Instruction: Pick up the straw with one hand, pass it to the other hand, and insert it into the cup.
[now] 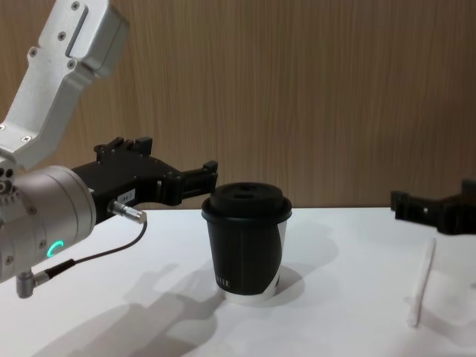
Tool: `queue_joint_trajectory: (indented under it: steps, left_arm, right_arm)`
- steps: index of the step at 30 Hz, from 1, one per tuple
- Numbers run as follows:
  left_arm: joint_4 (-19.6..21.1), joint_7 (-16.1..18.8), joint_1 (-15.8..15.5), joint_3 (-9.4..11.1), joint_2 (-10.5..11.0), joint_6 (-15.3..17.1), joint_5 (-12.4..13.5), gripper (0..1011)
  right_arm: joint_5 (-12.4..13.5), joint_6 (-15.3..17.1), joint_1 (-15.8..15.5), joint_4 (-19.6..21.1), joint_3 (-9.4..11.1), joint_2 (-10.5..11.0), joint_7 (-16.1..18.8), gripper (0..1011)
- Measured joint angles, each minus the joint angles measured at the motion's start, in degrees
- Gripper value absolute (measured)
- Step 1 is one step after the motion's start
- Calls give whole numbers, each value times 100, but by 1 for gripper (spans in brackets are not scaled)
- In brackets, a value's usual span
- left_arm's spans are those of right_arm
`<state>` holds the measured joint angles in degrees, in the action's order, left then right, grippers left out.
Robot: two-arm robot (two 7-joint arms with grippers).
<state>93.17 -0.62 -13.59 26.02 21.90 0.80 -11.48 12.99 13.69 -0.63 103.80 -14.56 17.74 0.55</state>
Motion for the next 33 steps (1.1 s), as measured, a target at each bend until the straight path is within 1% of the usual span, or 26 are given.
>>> queue_joint_trajectory:
  steps: [1,8,10,12,18,27,33]
  left_arm:
    - [0,0,0,0,0,0,0,1003]
    - [0,0,0,0,0,0,0,1003]
    - [0,0,0,0,0,0,0,1003]
    - [0,0,0,0,0,0,0,1003]
    - [0,0,0,0,0,0,0,1003]
    - [0,0,0,0,0,0,0,1003]
    - [0,0,0,0,0,0,0,1003]
  right_arm:
    - [0,0,0,0,0,0,0,1001]
    - [-12,322,24,-108,-33,-120,-59,1001]
    - [-13,348,29,-119,-36,-131,-65,1001]
    - [-16,455,46,-158,-51,-171,-75,1001]
    - [-20,640,60,-216,-68,-239,-79,1001]
    - [-28,809,65,-282,-48,-309,-98,1001]
    - [-37,865,83,-354,13,-343,-118,1001]
